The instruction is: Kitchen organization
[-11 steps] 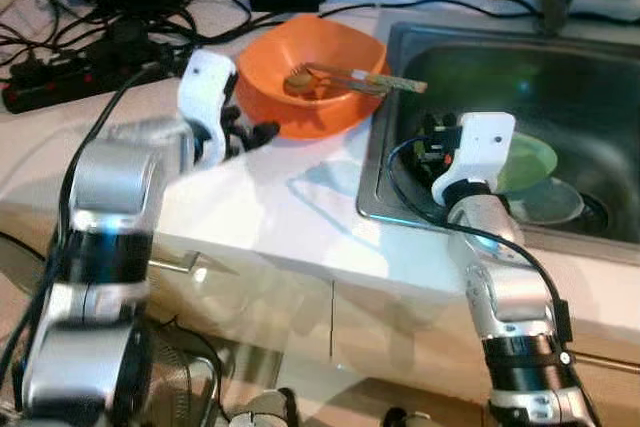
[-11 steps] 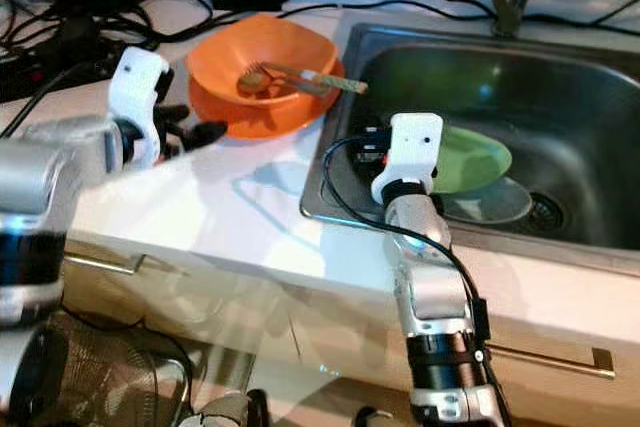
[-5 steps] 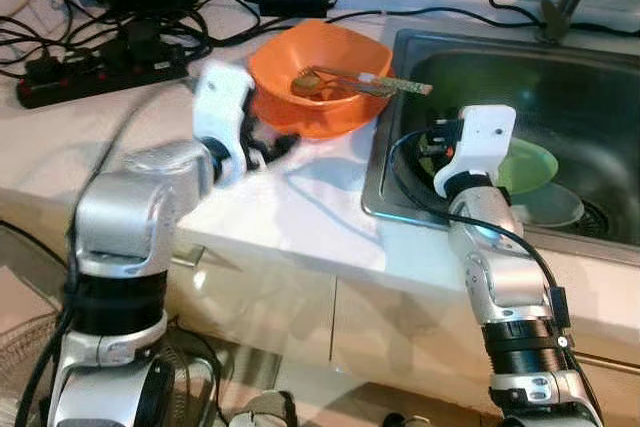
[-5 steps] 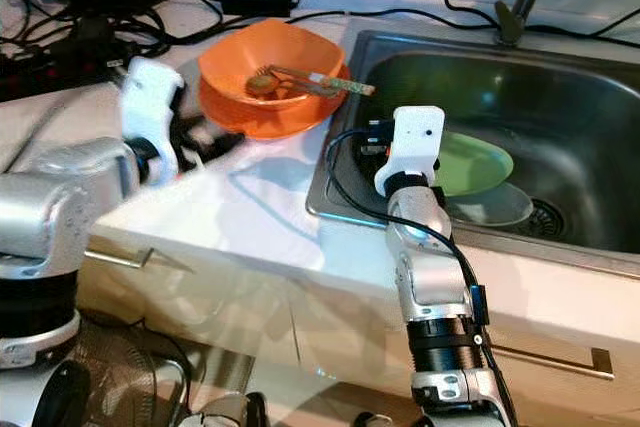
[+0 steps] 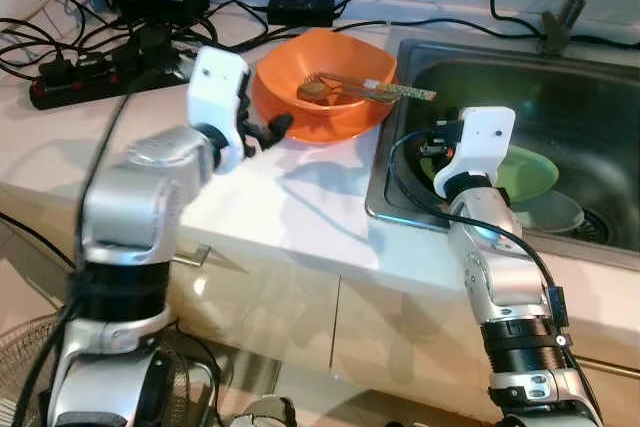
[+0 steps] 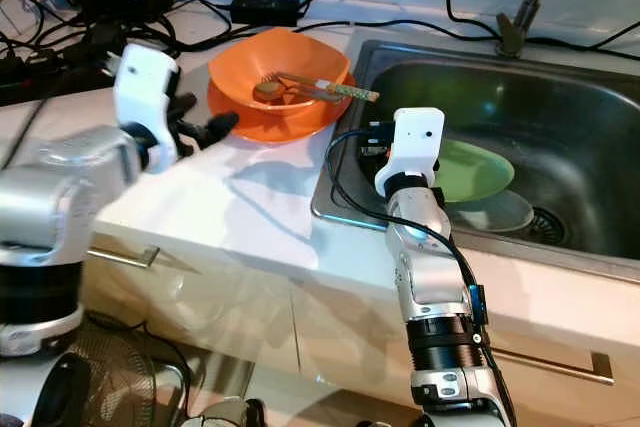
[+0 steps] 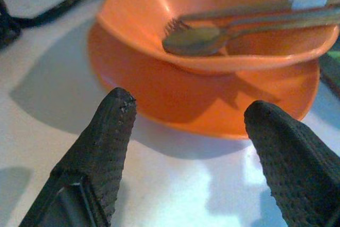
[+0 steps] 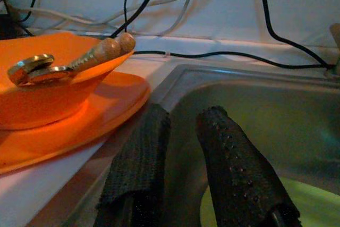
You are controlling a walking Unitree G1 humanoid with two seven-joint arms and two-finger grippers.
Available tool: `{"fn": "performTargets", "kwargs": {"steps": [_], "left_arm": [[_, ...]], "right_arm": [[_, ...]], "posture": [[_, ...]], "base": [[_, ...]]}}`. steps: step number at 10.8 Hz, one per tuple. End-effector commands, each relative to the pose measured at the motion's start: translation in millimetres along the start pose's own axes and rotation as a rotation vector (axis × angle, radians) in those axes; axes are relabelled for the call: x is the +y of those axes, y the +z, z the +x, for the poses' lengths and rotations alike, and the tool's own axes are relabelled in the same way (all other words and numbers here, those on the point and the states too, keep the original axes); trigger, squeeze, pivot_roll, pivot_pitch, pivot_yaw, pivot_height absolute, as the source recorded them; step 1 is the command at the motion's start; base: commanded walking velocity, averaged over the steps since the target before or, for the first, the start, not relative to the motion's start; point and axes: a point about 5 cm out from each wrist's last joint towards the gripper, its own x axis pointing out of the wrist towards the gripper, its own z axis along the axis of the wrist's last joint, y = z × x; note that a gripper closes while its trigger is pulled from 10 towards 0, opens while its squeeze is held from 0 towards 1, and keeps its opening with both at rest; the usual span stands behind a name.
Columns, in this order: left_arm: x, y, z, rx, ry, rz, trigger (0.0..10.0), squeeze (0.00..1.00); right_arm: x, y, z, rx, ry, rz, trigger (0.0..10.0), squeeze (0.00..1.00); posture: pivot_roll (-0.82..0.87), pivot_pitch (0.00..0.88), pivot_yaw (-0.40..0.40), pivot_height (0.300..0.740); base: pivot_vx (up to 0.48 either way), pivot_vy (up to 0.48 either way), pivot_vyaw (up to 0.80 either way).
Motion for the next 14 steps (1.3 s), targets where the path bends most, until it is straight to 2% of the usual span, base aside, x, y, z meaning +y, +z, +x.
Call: {"fn": "performTargets", "kwargs": {"steps": [1, 4, 9, 12, 14], "left_arm": [[-1.3, 5.3, 6.9, -0.018, -0.002, 0.017, 10.0, 0.0], [0.3, 0.8, 27.6, -0.008, -0.011, 0.009, 10.0, 0.0], [-12.5, 0.4, 54.2, -0.002, -0.085, 0.018, 10.0, 0.0], [-15.0, -1.8, 64.2, 0.028, -0.11, 0.037, 10.0, 0.0], [-10.5, -6.7, 65.3, 0.082, -0.103, 0.036, 10.0, 0.0]], "right_arm": [[-2.7, 3.7, -2.5, -0.016, -0.008, 0.001, 10.0, 0.0], [-7.3, 3.9, -9.3, -0.013, -0.024, -0.009, 10.0, 0.0], [-13.0, 2.6, -23.3, 0.009, -0.057, -0.022, 10.0, 0.0], [-12.8, 3.8, -27.7, 0.011, -0.076, -0.019, 10.0, 0.0], [-10.6, 2.7, -29.3, 0.015, -0.082, -0.011, 10.0, 0.0]], "posture": [[0.24, 0.097, 0.036, 0.74], [0.2, 0.117, 0.049, 0.74], [0.14, 0.146, 0.086, 0.74], [0.12, 0.149, 0.115, 0.74], [0.14, 0.141, 0.134, 0.74]], "base": [[0.0, 0.0, 0.0], [0.0, 0.0, 0.0], [0.0, 0.0, 0.0], [0.0, 0.0, 0.0], [0.0, 0.0, 0.0]]}}
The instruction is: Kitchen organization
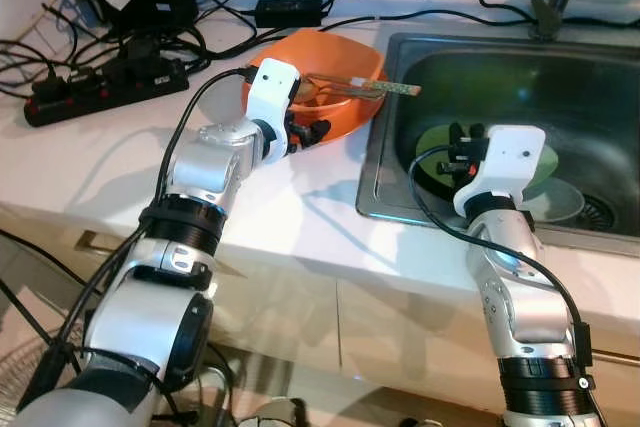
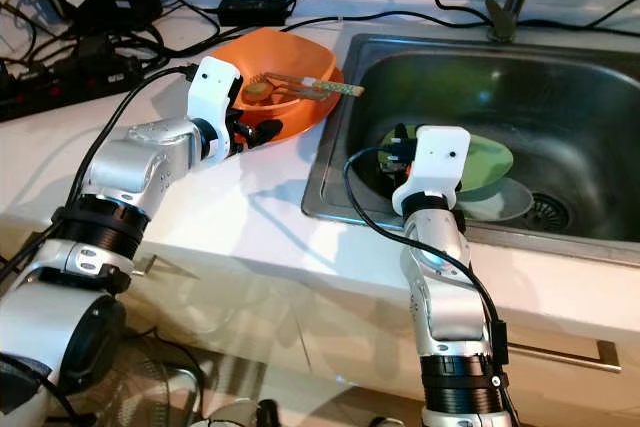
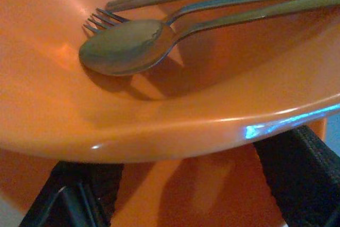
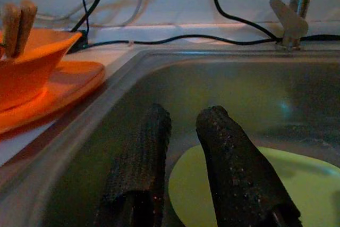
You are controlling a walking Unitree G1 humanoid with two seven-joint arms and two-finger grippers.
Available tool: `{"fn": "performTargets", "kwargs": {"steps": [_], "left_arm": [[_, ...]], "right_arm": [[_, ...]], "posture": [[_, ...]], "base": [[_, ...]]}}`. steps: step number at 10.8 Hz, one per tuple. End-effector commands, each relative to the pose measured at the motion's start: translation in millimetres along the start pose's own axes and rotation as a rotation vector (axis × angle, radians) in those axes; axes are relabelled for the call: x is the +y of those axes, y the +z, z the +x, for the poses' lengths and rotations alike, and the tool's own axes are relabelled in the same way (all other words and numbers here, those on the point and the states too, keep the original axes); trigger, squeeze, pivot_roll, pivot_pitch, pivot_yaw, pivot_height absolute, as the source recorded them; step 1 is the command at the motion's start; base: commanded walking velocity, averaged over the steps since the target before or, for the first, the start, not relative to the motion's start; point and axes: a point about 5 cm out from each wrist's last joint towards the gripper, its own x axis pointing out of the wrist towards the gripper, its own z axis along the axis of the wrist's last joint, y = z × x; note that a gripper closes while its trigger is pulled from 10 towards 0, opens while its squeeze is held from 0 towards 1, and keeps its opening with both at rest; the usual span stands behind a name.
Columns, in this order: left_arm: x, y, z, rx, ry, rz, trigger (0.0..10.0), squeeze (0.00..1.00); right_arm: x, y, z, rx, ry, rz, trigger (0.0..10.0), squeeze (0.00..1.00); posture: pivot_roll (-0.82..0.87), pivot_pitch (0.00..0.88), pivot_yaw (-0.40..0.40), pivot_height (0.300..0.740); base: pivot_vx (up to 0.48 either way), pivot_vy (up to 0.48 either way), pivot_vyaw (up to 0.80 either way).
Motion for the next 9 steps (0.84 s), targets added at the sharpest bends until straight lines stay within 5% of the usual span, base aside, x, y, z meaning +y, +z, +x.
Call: {"fn": "performTargets", "kwargs": {"steps": [1, 9], "left_arm": [[5.5, -3.6, -3.4, 0.051, 0.0, 0.011, 10.0, 0.0], [16.3, -17.1, -60.0, 0.147, -0.011, 0.016, 10.0, 0.0]], "right_arm": [[2.3, 0.8, -1.0, 0.0, -0.002, -0.003, 10.0, 0.0], [20.6, -2.6, 19.1, -0.005, 0.036, 0.042, 10.0, 0.0]], "posture": [[0.15, 0.135, 0.137, 0.74], [0.32, 0.105, 0.131, 0.74]], "base": [[0.0, 0.0, 0.0], [0.0, 0.0, 0.0]]}}
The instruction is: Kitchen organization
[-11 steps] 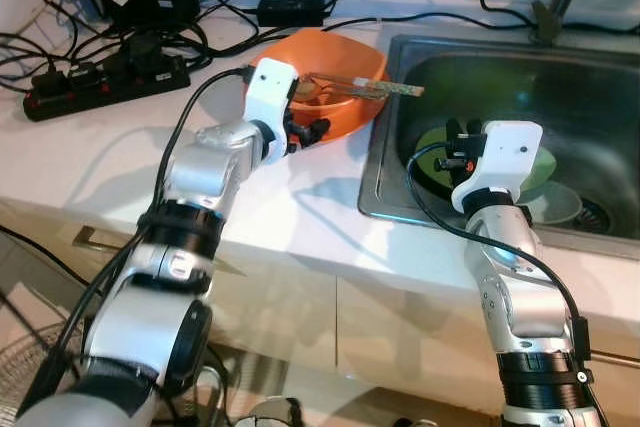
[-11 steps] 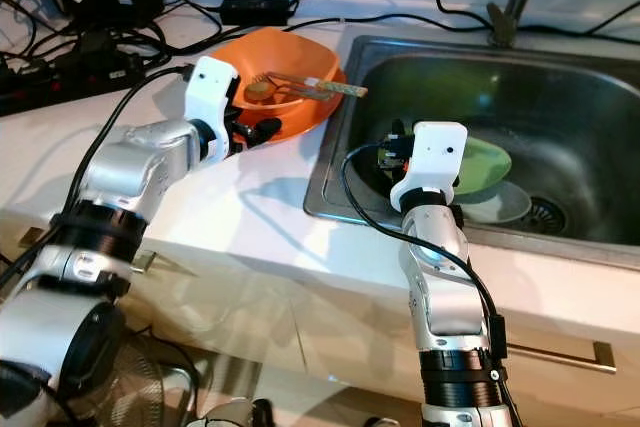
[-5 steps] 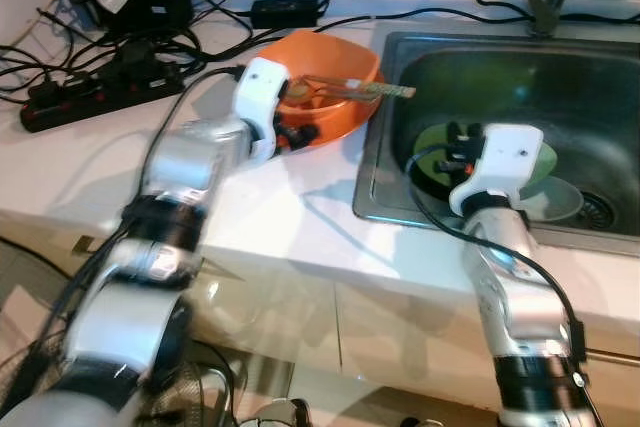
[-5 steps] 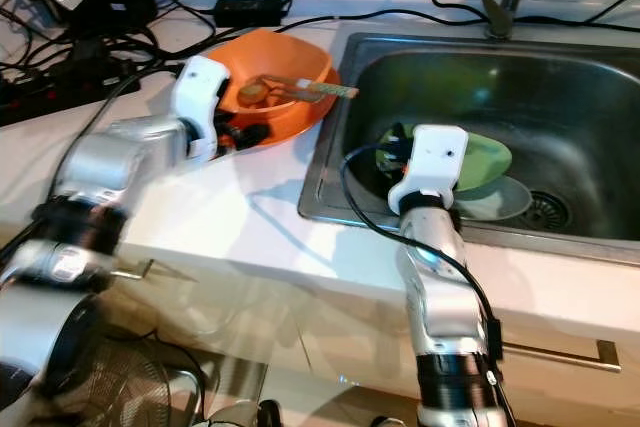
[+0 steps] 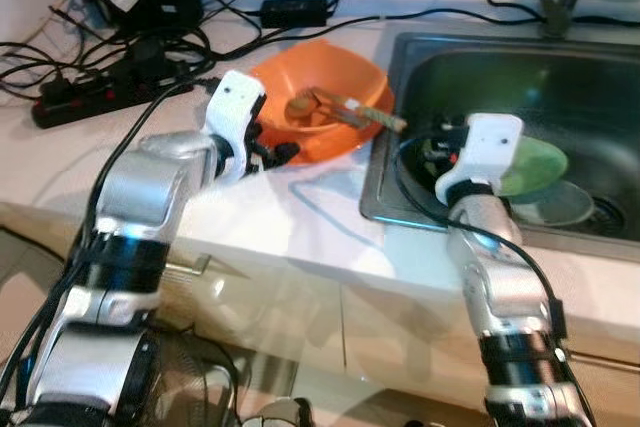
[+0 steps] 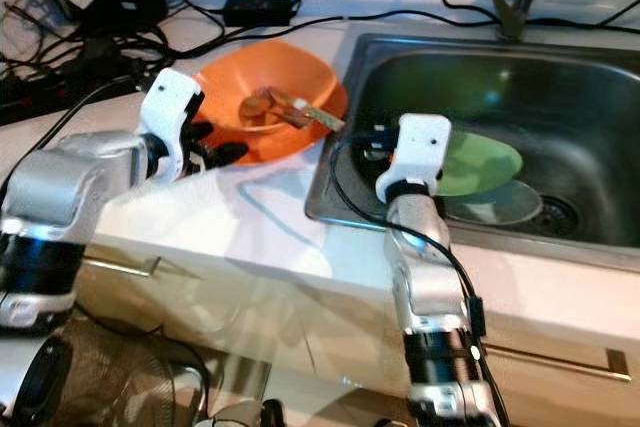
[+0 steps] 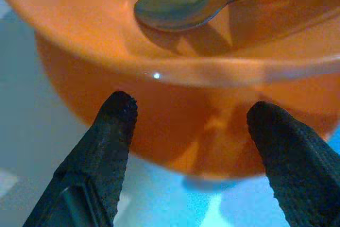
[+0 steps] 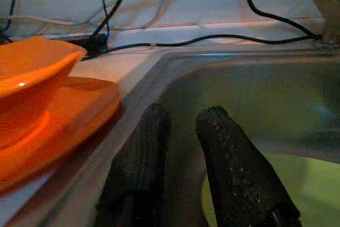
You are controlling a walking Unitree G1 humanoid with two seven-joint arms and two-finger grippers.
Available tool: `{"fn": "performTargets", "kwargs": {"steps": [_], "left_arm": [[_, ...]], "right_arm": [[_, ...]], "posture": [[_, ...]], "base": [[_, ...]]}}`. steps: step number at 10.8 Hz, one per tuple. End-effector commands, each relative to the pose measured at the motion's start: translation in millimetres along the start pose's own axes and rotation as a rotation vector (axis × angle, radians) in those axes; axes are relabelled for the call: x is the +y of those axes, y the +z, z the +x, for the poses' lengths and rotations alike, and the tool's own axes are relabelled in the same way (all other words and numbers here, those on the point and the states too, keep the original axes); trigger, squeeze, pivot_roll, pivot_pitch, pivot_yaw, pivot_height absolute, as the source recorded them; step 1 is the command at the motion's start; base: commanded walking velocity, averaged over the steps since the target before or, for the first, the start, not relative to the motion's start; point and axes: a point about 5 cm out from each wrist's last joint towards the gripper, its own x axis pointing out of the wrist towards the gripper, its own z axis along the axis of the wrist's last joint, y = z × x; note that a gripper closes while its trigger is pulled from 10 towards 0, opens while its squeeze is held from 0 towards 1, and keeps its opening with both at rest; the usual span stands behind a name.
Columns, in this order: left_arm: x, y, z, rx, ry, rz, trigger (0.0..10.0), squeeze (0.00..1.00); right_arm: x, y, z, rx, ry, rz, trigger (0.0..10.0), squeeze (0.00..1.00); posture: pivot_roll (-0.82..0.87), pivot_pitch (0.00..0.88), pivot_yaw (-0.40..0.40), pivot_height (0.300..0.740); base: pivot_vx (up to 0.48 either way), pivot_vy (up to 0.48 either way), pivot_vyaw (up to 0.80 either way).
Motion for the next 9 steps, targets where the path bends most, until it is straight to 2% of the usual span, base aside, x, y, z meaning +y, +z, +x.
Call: {"fn": "performTargets", "kwargs": {"steps": [1, 6, 9], "left_arm": [[-2.5, -6.9, -6.1, 0.03, -0.011, -0.027, 10.0, 0.0], [-35.9, -12.1, -10.0, 0.055, -0.102, -0.079, 10.0, 0.0], [-41.5, -2.3, -13.5, 0.012, -0.094, -0.084, 10.0, 0.0]], "right_arm": [[3.2, -1.6, 2.1, -0.003, 0.005, 0.011, 10.0, 0.0], [-11.0, -5.5, 5.4, -0.016, -0.059, 0.0, 10.0, 0.0], [-18.7, -4.6, 5.1, -0.03, -0.087, -0.005, 10.0, 0.0]], "posture": [[0.33, 0.101, 0.137, 0.74], [0.34, 0.087, 0.172, 0.74], [0.32, 0.073, 0.168, 0.74]], "base": [[0.0, 0.0, 0.0], [0.0, 0.0, 0.0], [0.0, 0.0, 0.0]]}}
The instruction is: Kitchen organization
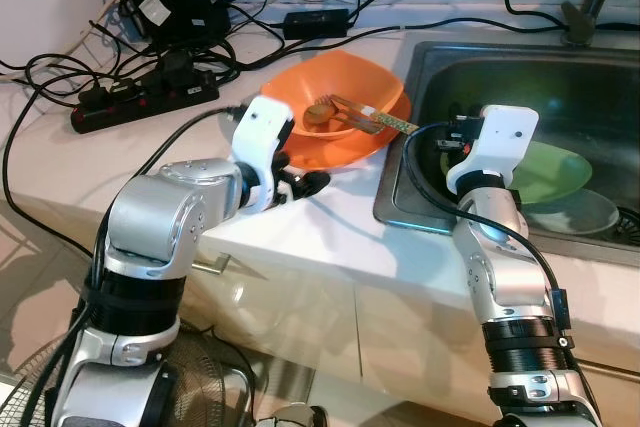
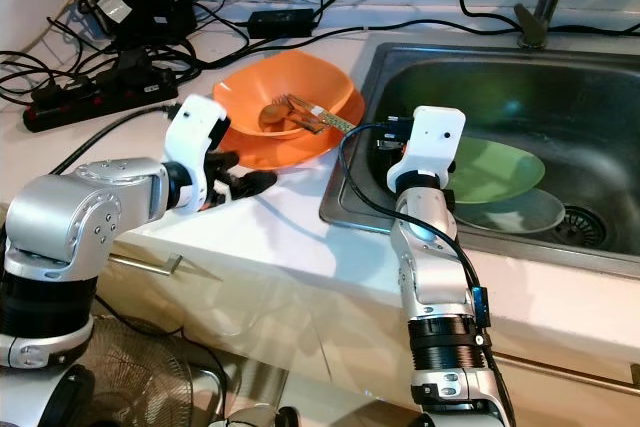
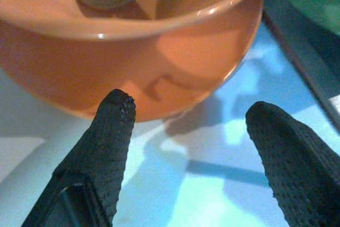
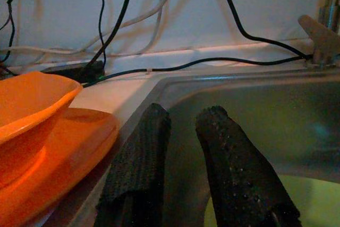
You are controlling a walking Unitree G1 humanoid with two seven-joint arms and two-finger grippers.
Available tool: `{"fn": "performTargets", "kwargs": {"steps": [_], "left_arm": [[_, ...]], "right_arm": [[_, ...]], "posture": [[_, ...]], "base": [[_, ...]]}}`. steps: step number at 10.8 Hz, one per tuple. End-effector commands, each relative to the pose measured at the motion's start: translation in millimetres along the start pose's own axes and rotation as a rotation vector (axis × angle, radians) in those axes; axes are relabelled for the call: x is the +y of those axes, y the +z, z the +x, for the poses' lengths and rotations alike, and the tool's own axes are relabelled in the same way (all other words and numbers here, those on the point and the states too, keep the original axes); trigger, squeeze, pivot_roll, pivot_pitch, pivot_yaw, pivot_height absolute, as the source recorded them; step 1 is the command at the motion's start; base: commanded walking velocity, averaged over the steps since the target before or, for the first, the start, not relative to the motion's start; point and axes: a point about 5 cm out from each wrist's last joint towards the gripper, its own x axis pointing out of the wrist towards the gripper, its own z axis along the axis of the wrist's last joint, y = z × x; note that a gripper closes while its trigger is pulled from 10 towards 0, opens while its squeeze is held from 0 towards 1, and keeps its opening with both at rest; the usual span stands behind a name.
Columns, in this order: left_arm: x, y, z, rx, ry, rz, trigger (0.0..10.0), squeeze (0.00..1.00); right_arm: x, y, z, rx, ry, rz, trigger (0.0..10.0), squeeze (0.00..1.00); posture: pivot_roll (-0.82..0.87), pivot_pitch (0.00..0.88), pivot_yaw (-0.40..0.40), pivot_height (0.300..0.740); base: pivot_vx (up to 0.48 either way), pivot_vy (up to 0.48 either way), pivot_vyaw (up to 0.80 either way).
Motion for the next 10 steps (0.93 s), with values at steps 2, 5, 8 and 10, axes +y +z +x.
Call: {"fn": "performTargets", "kwargs": {"steps": [2, 5, 8, 10], "left_arm": [[10.3, 7.7, -22.5, -0.062, 0.09, 0.015, 10.0, 0.0], [31.7, -15.4, -50.3, -0.069, 0.307, 0.035, 10.0, 0.0], [51.7, -0.8, -65.1, -0.329, 0.607, 0.236, 10.0, 0.0], [50.8, -1.0, -60.4, -0.469, 0.64, 0.223, 10.0, 0.0]], "right_arm": [[-5.8, -7.2, 0.7, 0.025, -0.005, -0.011, 10.0, 0.0], [-11.4, -6.1, 11.8, 0.04, 0.041, -0.051, 10.0, 0.0], [-22.7, 5.8, 22.7, -0.002, 0.02, -0.073, 10.0, 0.0], [-31.5, 17.6, 23.1, -0.063, -0.014, -0.064, 10.0, 0.0]], "posture": [[0.34, 0.075, 0.114, 0.74], [0.38, 0.087, 0.004, 0.74], [0.36, 0.082, -0.053, 0.74], [0.32, 0.082, -0.054, 0.74]], "base": [[0.0, 0.0, 0.0], [0.0, 0.0, 0.0], [0.0, 0.0, 0.0], [0.0, 0.0, 0.0]]}}
